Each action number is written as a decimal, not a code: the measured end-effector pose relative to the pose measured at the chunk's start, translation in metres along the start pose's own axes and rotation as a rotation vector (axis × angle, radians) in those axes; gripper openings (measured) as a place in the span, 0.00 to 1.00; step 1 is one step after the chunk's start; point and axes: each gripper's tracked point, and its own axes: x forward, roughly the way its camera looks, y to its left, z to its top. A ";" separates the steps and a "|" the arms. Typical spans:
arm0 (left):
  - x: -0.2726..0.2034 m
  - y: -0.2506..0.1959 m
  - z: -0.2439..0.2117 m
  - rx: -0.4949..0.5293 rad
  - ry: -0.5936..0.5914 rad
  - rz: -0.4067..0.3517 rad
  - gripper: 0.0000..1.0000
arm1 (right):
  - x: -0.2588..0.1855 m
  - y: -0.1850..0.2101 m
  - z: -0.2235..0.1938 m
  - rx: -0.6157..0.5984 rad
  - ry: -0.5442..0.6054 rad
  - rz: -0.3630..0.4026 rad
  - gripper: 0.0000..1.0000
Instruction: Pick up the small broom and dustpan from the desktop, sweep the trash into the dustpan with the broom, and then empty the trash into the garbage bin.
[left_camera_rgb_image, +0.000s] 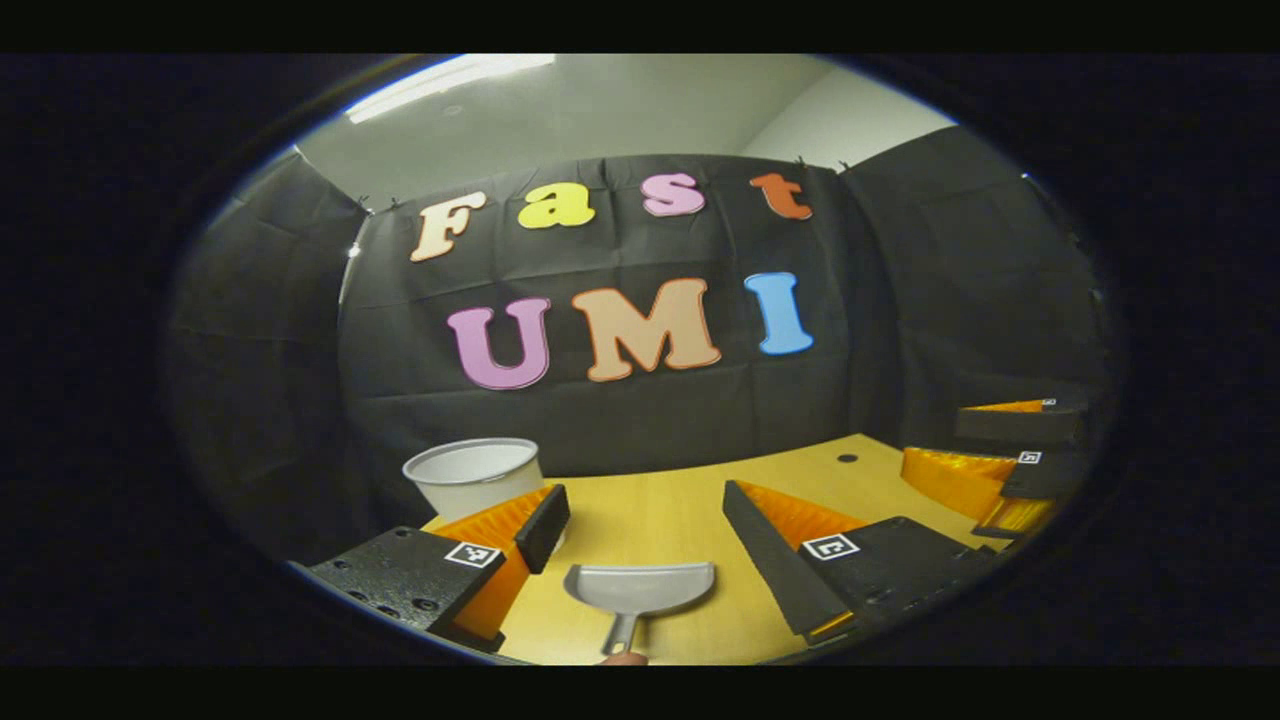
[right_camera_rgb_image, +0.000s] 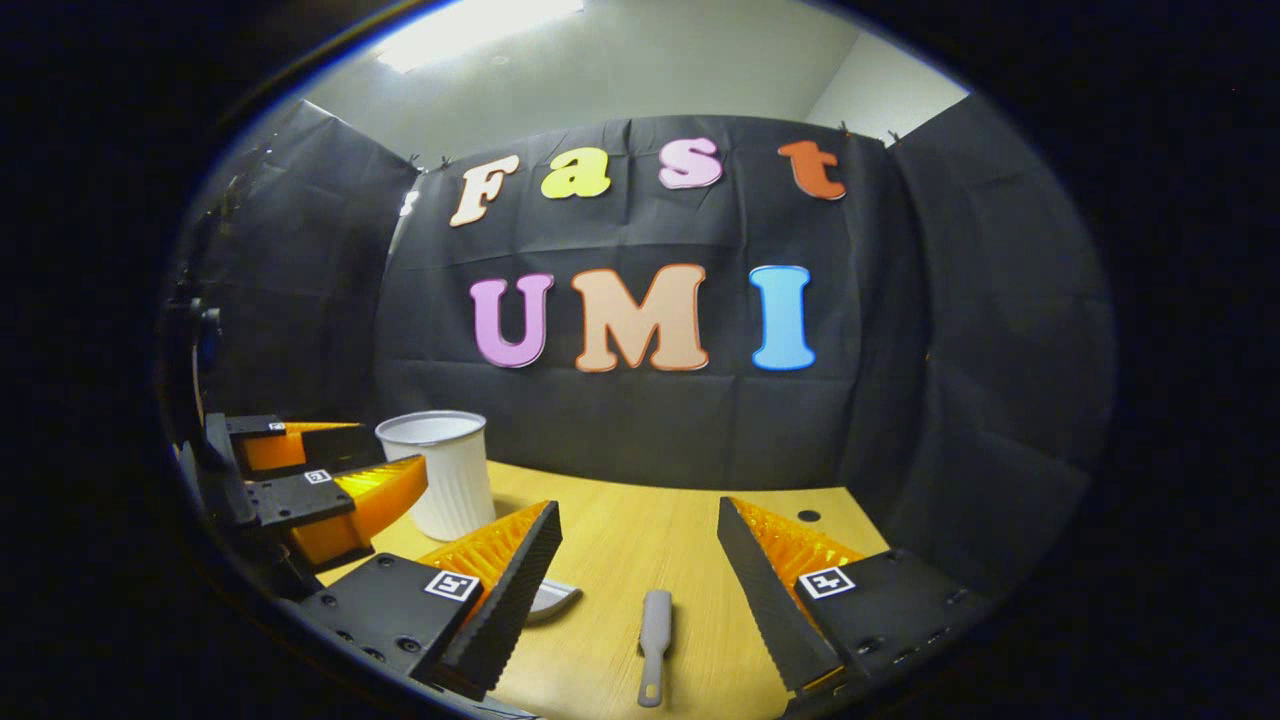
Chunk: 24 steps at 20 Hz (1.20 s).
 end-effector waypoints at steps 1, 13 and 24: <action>-0.001 -0.005 0.002 0.004 -0.012 -0.018 0.93 | -0.002 0.001 0.005 0.011 -0.013 -0.004 0.99; 0.004 0.007 0.020 0.002 -0.063 -0.040 0.93 | -0.014 -0.004 0.027 0.022 -0.092 -0.064 0.99; 0.008 0.012 0.025 -0.004 -0.049 -0.041 0.93 | -0.006 0.002 0.032 0.002 -0.080 -0.062 0.99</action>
